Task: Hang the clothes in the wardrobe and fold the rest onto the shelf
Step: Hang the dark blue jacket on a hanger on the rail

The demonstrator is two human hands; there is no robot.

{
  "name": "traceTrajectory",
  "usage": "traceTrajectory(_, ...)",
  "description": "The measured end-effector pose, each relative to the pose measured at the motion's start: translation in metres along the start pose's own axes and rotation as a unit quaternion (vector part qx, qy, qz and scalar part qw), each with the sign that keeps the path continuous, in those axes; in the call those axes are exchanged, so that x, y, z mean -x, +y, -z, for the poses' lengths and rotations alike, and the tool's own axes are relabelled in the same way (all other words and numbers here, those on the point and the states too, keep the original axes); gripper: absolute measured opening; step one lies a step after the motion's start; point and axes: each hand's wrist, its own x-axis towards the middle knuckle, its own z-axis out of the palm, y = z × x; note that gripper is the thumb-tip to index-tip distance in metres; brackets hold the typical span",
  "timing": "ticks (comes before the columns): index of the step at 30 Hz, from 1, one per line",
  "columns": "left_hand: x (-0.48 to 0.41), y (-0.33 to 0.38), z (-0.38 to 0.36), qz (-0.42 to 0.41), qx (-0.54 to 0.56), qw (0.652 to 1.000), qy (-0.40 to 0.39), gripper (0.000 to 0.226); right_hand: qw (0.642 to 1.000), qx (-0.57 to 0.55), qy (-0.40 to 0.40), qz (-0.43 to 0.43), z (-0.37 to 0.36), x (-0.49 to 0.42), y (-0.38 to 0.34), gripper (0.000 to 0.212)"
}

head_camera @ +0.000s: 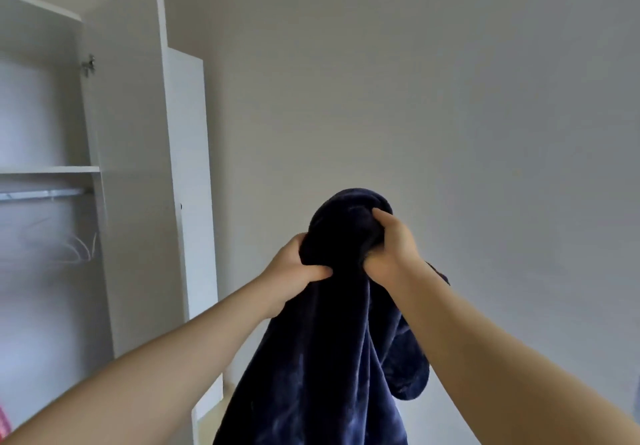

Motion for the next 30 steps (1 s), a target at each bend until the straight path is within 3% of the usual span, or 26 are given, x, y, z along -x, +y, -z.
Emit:
traceTrajectory(3, -0.014, -0.014, 0.042, 0.045, 0.066, 0.992, 0.100, 0.035, 0.994, 0.041, -0.099, 0.012, -0.012, -0.022, 0.025, 0.020)
traceTrajectory(7, -0.033, -0.031, 0.092, 0.081, 0.146, 0.962, 0.216, 0.019, 0.959, 0.233, -0.142, 0.072, -0.022, -0.054, 0.055, 0.017)
traceTrajectory(11, -0.047, -0.049, 0.130, 0.104, 0.184, 0.938, 0.274, 0.027, 0.925, 0.328, -0.189, 0.031, -0.020, -0.085, 0.091, 0.036)
traceTrajectory(14, -0.054, -0.054, 0.159, 0.085, 0.194, 0.931, 0.297, 0.026, 0.930, 0.294, -0.219, -0.025, -0.026, -0.115, 0.112, 0.038)
traceTrajectory(17, -0.062, -0.047, 0.189, 0.084, 0.161, 0.922, 0.343, 0.030, 0.930, 0.304, -0.197, -0.065, -0.035, -0.152, 0.128, 0.035)
traceTrajectory(19, -0.065, -0.043, 0.206, 0.097, 0.119, 0.912, 0.379, 0.020, 0.923, 0.301, -0.206, -0.123, -0.041, -0.179, 0.143, 0.034)
traceTrajectory(22, -0.069, -0.039, 0.225, 0.112, 0.095, 0.894, 0.423, 0.024, 0.902, 0.218, -0.327, -0.181, -0.060, -0.200, 0.163, 0.035)
traceTrajectory(24, -0.069, -0.038, 0.240, 0.125, 0.123, 0.876, 0.449, 0.017, 0.884, 0.199, -0.391, -0.160, -0.081, -0.212, 0.175, 0.032)
traceTrajectory(26, -0.064, -0.037, 0.248, 0.150, 0.150, 0.862, 0.460, 0.025, 0.889, 0.207, -0.391, -0.119, -0.101, -0.220, 0.182, 0.023)
traceTrajectory(28, -0.063, -0.044, 0.256, 0.171, 0.095, 0.854, 0.482, 0.028, 0.896, 0.234, -0.367, -0.090, -0.120, -0.229, 0.185, 0.010)
traceTrajectory(30, -0.061, -0.051, 0.256, 0.205, 0.006, 0.847, 0.490, 0.034, 0.892, 0.257, -0.362, -0.084, -0.139, -0.233, 0.190, 0.014)
